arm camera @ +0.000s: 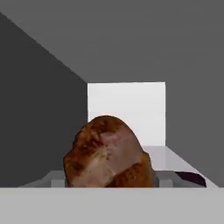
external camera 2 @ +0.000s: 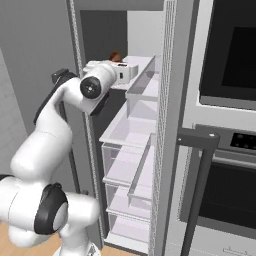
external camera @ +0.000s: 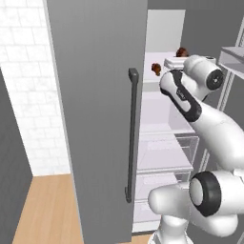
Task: Place one eggplant and one chicken drumstick in each tupperware on the nearby counter, to pack two identical lunches.
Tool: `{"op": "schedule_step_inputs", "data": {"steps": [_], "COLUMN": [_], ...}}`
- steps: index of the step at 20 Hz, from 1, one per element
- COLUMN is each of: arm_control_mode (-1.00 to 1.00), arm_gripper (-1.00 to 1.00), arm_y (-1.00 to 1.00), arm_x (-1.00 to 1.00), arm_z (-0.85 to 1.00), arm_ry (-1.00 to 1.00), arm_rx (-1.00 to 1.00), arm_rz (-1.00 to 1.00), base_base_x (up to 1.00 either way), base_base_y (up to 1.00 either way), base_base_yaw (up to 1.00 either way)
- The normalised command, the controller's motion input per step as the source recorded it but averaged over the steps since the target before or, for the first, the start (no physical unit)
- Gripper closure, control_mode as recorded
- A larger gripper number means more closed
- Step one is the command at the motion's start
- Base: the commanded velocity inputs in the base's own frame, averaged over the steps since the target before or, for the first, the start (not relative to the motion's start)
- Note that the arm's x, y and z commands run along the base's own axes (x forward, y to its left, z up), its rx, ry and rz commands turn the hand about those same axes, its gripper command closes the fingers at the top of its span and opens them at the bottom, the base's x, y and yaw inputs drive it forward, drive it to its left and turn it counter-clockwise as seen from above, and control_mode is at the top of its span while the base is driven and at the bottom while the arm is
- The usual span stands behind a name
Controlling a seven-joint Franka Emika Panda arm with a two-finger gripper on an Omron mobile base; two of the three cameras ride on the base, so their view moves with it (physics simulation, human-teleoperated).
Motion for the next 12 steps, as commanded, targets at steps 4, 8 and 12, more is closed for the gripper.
{"op": "schedule_step_inputs", "data": {"steps": [4, 8, 12], "arm_control_mode": [-1.0, -1.0, -1.0], "arm_gripper": [1.0, 1.0, 1.0], "arm_y": [0.69, 0.46, 0.29], "arm_x": [-1.0, -1.0, -1.0], "arm_z": [-0.04, -0.23, -0.63], "arm_ry": [0.2, 0.6, 0.81], "arm_rx": [-0.04, 0.0, 0.0], "arm_rz": [-0.04, -0.04, -0.03], "base_base_x": [0.0, 0.0, 0.0], "base_base_y": [0.0, 0.0, 0.0], "base_base_yaw": [0.0, 0.0, 0.0]}}
